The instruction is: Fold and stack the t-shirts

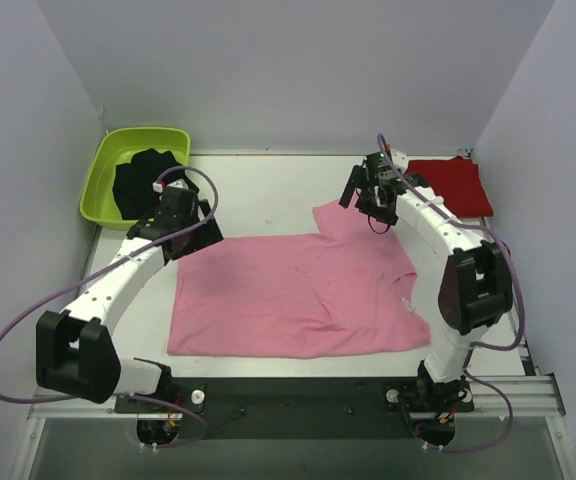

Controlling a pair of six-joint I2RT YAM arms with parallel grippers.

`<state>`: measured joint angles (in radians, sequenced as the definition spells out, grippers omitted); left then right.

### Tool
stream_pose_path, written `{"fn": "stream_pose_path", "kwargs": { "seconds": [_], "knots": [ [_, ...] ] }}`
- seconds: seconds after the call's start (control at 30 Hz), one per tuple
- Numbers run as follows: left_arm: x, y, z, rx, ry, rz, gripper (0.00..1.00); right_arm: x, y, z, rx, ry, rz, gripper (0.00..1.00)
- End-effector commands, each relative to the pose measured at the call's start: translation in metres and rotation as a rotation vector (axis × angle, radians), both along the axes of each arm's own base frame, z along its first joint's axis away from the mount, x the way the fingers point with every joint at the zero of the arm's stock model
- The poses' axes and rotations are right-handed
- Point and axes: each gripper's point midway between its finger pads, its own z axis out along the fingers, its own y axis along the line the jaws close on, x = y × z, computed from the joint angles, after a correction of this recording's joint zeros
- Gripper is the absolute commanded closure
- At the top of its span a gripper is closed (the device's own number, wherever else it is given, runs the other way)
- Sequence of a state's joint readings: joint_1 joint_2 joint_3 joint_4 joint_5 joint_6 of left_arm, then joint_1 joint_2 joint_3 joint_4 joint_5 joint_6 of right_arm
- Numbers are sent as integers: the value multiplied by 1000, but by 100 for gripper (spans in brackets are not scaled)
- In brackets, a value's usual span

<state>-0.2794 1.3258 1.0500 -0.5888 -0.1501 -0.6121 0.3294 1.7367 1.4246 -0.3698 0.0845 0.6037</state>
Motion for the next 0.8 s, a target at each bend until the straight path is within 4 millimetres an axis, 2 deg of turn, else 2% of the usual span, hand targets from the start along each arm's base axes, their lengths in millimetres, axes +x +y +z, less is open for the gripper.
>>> {"fn": "stream_pose_path", "kwargs": {
  "seconds": [0.0,0.23,0.4,0.77],
  "knots": [
    [30,-12,-7,-60,-38,-31,10,3,10,-24,64,106,76,0],
    [32,-1,-39,-30,65,31,11,-15,-5,-67,17,214,49,0],
    [32,3,-62,-2,120,59,11,-16,-12,-88,-6,255,33,0],
    [16,5,-95,8,166,99,11,-33,-19,-109,-14,295,19,0]
  ]
}}
